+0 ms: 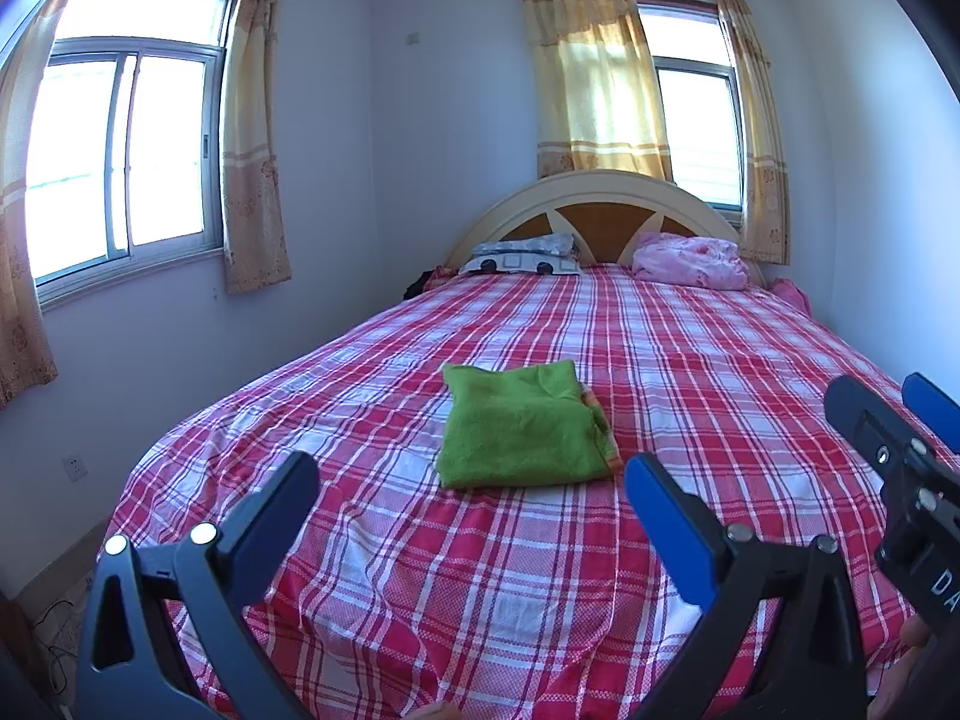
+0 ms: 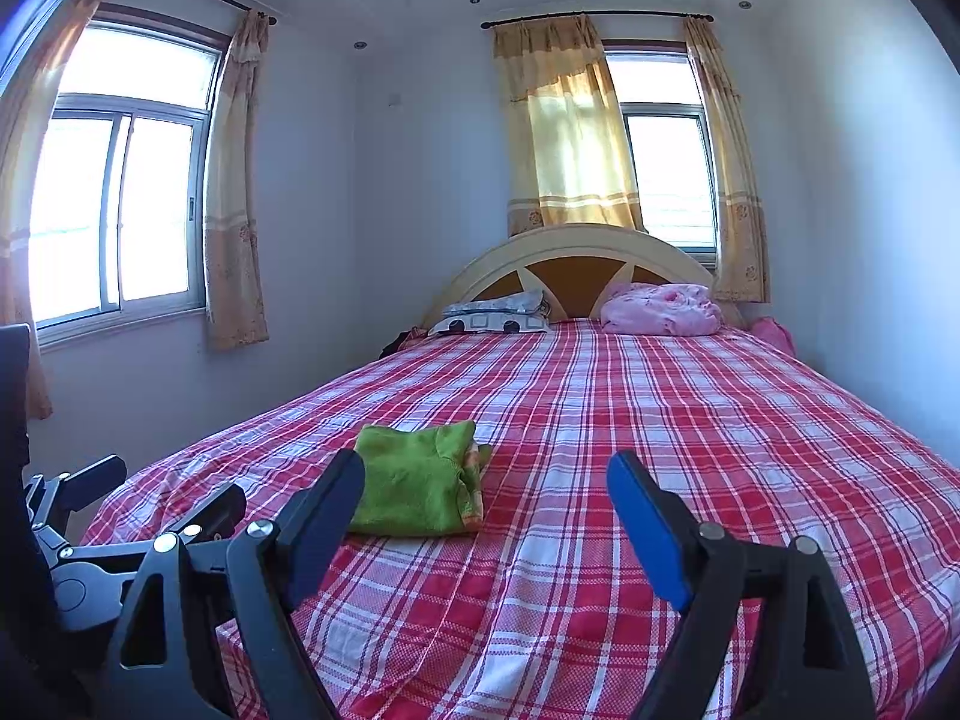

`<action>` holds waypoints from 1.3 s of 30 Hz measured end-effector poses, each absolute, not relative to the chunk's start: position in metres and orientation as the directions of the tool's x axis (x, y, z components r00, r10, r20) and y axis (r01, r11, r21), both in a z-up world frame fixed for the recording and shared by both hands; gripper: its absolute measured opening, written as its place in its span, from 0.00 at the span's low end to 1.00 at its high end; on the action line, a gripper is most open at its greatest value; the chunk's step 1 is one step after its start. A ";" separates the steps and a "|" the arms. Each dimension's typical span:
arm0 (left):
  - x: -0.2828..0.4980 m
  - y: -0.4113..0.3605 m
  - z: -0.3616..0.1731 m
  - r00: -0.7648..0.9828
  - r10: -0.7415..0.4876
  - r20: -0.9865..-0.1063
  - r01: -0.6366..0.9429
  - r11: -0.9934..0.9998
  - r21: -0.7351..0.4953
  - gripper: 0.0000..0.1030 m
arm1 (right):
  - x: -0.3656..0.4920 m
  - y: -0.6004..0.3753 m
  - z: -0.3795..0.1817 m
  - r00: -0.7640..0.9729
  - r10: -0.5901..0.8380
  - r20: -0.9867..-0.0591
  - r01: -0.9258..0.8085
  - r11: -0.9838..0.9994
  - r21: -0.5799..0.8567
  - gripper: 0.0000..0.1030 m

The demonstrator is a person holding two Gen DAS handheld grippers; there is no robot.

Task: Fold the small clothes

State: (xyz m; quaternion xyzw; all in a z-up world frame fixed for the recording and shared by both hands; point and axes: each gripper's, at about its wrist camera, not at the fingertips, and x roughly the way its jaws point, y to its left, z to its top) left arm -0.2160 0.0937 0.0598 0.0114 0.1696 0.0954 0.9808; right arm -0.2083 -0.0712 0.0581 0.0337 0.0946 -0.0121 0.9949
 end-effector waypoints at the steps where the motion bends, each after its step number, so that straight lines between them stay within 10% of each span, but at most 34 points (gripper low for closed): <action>1: -0.216 0.094 0.060 0.924 0.191 -0.331 -0.184 0.982 0.054 1.00 | -0.209 -0.071 0.058 0.982 -0.017 -0.189 0.030 0.997 0.065 0.81; 39: -0.215 0.096 0.058 0.919 0.195 -0.344 -0.186 0.981 0.059 1.00 | -0.212 -0.067 0.059 0.984 -0.035 -0.177 0.049 0.996 0.076 0.82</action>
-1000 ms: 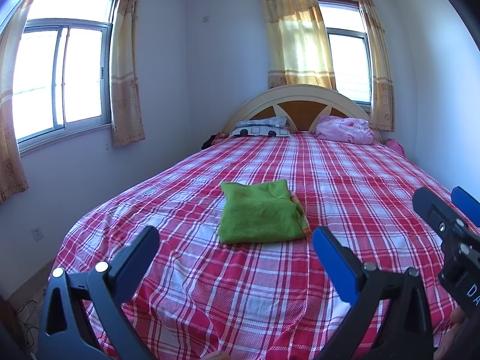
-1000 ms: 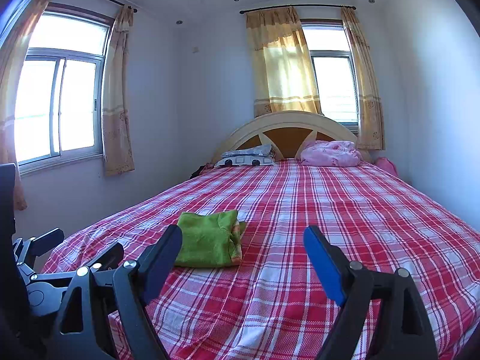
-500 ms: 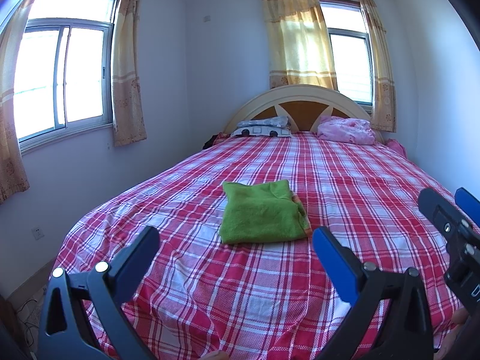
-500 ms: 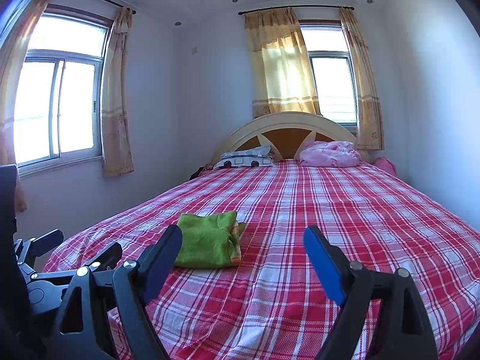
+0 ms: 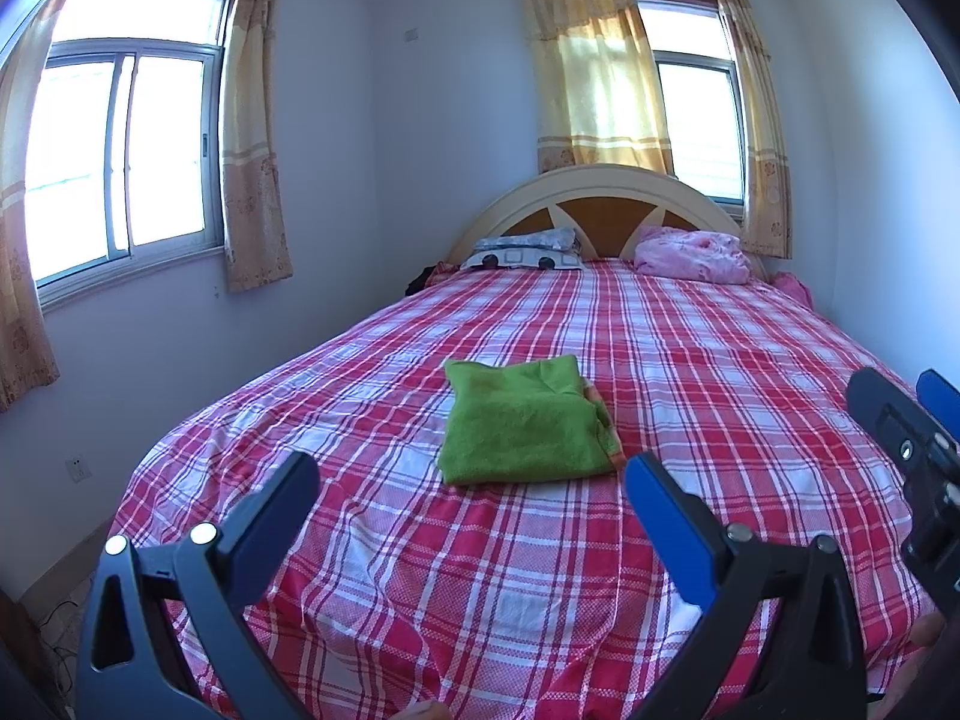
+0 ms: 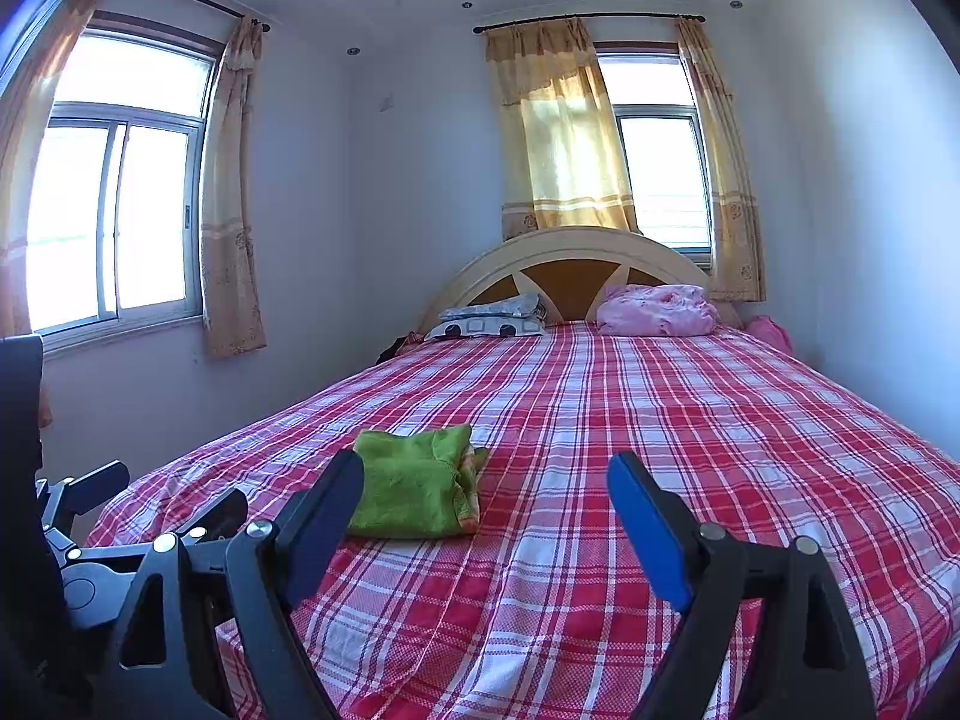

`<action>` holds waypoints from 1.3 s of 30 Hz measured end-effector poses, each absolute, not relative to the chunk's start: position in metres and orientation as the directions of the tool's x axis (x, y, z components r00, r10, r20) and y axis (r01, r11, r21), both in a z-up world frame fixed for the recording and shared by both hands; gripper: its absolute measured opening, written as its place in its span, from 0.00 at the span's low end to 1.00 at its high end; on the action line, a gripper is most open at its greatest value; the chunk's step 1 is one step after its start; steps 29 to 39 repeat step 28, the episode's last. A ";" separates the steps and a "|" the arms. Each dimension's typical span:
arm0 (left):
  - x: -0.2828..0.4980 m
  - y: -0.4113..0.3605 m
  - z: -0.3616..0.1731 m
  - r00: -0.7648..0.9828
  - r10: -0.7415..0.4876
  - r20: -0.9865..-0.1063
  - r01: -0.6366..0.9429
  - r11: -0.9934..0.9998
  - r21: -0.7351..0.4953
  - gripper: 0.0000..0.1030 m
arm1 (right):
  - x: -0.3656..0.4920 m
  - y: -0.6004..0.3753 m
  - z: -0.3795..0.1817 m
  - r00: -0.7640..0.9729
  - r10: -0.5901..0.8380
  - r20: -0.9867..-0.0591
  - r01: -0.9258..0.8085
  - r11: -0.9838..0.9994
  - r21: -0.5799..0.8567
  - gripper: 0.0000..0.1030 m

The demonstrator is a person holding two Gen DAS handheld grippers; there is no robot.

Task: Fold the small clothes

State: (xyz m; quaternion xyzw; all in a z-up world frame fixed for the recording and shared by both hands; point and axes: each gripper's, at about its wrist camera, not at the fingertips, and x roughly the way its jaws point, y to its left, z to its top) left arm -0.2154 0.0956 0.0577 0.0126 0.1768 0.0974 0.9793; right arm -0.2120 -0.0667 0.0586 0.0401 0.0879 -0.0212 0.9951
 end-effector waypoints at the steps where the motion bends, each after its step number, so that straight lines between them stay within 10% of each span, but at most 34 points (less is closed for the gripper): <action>1: -0.215 0.096 0.058 0.918 0.196 -0.345 -0.188 0.980 0.058 1.00 | -0.212 -0.067 0.058 0.984 -0.035 -0.177 0.050 0.996 0.077 0.82; 39: -0.194 0.093 0.057 0.904 0.095 -0.416 -0.105 0.994 -0.001 1.00 | -0.206 -0.069 0.054 0.977 -0.043 -0.207 0.065 0.993 0.102 0.82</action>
